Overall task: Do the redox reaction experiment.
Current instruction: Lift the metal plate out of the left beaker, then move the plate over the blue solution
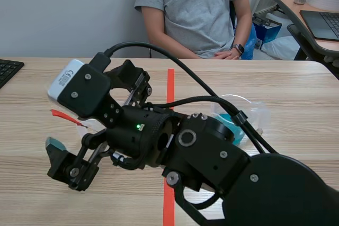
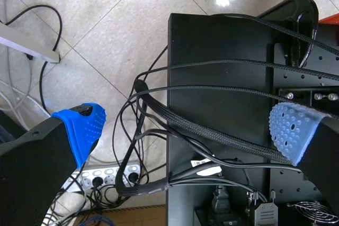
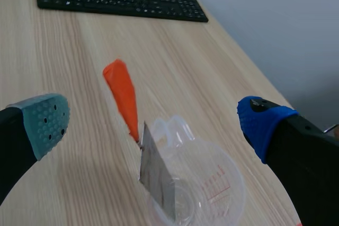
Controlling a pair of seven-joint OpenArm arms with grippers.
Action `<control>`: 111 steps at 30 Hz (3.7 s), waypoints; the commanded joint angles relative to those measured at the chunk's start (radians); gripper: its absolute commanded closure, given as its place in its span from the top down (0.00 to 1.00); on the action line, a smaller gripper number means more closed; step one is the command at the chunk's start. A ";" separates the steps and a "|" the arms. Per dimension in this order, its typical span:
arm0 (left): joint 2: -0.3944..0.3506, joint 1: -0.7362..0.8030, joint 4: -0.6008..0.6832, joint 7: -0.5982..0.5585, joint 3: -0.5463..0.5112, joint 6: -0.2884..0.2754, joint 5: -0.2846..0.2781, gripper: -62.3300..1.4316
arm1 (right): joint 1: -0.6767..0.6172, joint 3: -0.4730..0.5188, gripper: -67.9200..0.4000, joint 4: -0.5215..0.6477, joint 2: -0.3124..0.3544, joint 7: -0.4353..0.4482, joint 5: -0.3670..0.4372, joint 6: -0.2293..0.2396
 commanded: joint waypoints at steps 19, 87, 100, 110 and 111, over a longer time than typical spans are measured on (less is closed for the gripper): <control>-0.001 0.019 0.011 -0.013 -0.006 -0.002 -0.006 1.00 | 0.014 0.016 0.86 0.020 -0.029 -0.010 -0.033 -0.165; -0.001 0.018 0.011 -0.013 -0.006 -0.002 -0.002 0.08 | 0.006 0.490 0.03 0.572 0.132 -0.437 0.367 0.298; -0.001 0.019 0.011 -0.013 -0.006 -0.001 -0.002 0.08 | -0.040 0.761 0.03 0.572 0.369 -0.427 0.583 0.346; -0.008 0.011 0.011 -0.012 -0.008 0.002 -0.002 0.09 | -0.100 0.882 0.03 0.571 0.490 -0.395 0.653 0.364; -0.011 0.016 0.012 -0.013 -0.008 0.002 -0.002 0.09 | -0.100 0.883 0.03 0.570 0.494 -0.395 0.653 0.364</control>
